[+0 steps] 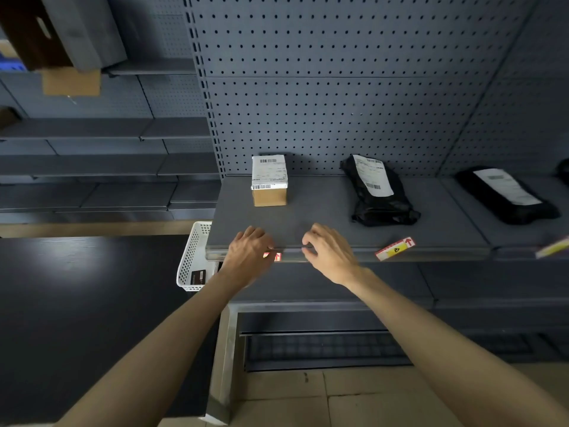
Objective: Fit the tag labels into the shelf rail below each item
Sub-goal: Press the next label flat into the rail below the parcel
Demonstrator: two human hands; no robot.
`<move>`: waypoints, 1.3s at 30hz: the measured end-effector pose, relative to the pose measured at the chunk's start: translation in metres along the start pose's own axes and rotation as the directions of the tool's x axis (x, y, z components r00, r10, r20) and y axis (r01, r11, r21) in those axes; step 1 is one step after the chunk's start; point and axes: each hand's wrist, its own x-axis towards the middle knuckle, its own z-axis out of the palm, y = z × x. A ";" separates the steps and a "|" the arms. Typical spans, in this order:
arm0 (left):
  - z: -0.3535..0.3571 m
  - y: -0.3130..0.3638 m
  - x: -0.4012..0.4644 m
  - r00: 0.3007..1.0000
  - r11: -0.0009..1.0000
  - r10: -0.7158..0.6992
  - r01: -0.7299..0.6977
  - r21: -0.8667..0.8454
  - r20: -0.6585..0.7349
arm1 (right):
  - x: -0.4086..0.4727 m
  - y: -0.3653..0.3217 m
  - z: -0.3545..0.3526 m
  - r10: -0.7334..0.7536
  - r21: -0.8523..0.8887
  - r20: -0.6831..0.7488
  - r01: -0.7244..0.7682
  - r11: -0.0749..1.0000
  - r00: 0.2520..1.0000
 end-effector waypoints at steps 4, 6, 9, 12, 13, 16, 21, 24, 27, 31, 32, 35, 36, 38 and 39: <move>0.019 0.048 0.022 0.999 0.997 0.050 -0.050 -0.052 0.001 | -0.025 0.052 -0.034 0.067 -0.049 -0.005 -0.068 0.997 0.998; 0.029 0.074 0.032 0.998 0.995 0.070 -0.069 -0.076 0.006 | -0.040 0.077 -0.049 0.095 -0.082 -0.005 -0.095 0.992 0.995; 0.045 0.114 0.047 0.996 0.992 0.085 -0.082 -0.094 0.020 | -0.059 0.112 -0.066 0.128 -0.103 -0.011 -0.129 0.986 0.992; 0.062 0.153 0.059 0.997 0.994 0.066 -0.063 -0.089 0.030 | -0.071 0.144 -0.079 0.147 -0.113 -0.002 -0.147 0.983 0.989; 0.067 0.164 0.062 0.998 0.995 0.053 -0.050 -0.083 0.036 | -0.075 0.153 -0.082 0.146 -0.113 -0.001 -0.145 0.983 0.989; 0.083 0.192 0.072 0.999 0.998 0.019 -0.016 -0.056 0.051 | -0.081 0.175 -0.084 0.122 -0.090 0.004 -0.121 0.989 0.993; 0.105 0.217 0.075 0.996 0.997 -0.074 0.074 -0.002 0.045 | -0.083 0.193 -0.080 0.061 -0.043 -0.008 -0.061 0.997 0.998; 0.110 0.226 0.077 0.991 0.991 -0.135 0.135 -0.021 0.000 | -0.084 0.197 -0.076 0.017 -0.050 -0.004 -0.017 0.999 1.000; 0.111 0.224 0.079 0.993 0.993 -0.114 0.113 -0.019 -0.038 | -0.083 0.202 -0.076 0.012 -0.057 -0.013 -0.013 0.998 1.000; 0.111 0.218 0.082 1.000 1.000 -0.010 0.011 0.021 -0.025 | -0.085 0.205 -0.078 -0.009 -0.078 -0.037 0.006 0.997 0.999; 0.110 0.217 0.083 1.000 0.999 0.000 0.000 0.032 -0.015 | -0.085 0.205 -0.079 -0.014 -0.082 -0.032 0.011 0.997 0.999; 0.110 0.216 0.083 0.999 0.998 0.030 -0.031 0.048 0.015 | -0.083 0.206 -0.079 -0.012 -0.117 0.010 0.013 0.993 1.000; 0.109 0.217 0.083 0.999 0.998 0.042 -0.043 0.046 0.023 | -0.083 0.207 -0.080 -0.007 -0.126 0.024 0.010 0.992 1.000; 0.108 0.218 0.085 0.998 0.997 0.059 -0.061 0.046 0.033 | -0.084 0.210 -0.080 0.005 -0.138 0.041 0.001 0.990 0.999; 0.108 0.219 0.086 0.997 0.997 0.064 -0.066 0.048 0.037 | -0.084 0.211 -0.080 0.011 -0.146 0.043 -0.004 0.989 0.999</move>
